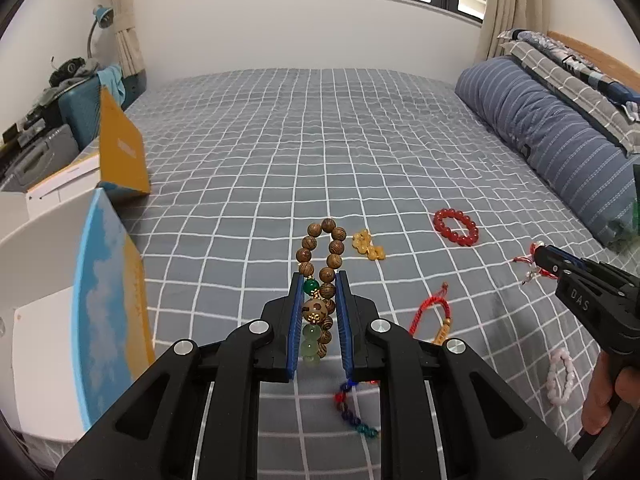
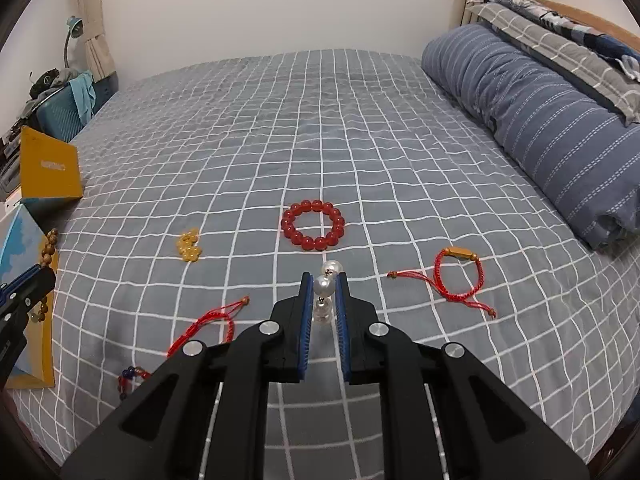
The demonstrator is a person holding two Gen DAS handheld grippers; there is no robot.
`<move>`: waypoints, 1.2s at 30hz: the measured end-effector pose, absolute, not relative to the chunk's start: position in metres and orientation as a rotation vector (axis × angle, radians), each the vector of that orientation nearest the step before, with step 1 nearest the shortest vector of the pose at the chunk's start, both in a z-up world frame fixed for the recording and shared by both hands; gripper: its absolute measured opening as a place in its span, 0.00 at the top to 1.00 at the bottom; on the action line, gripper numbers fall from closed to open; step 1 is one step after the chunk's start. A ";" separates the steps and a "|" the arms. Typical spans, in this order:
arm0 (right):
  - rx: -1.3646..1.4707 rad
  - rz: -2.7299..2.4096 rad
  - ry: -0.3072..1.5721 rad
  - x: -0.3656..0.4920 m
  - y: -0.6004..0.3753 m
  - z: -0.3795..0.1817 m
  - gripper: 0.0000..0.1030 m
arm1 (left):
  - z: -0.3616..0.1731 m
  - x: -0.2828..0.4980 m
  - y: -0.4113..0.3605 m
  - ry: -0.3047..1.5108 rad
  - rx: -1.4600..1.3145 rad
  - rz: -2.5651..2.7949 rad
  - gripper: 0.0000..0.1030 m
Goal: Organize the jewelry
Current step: 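Carry the brown bracelet and pearl string with both tools over the white box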
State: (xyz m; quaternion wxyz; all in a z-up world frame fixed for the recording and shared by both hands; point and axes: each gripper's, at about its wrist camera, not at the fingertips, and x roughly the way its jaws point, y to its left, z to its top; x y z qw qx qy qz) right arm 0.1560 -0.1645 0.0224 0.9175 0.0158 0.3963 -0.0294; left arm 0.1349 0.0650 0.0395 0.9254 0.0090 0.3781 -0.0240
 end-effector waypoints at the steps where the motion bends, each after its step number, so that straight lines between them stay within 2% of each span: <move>1: 0.033 -0.059 0.811 0.153 -0.164 0.023 0.90 | 0.041 0.131 0.065 0.772 0.021 -0.047 0.85; 20: -0.002 -0.082 0.736 0.113 -0.116 0.049 0.90 | 0.064 0.091 0.095 0.734 0.016 0.028 0.85; 36: -0.075 0.053 0.658 0.108 0.032 0.109 0.90 | 0.116 0.052 0.222 0.677 -0.022 0.150 0.85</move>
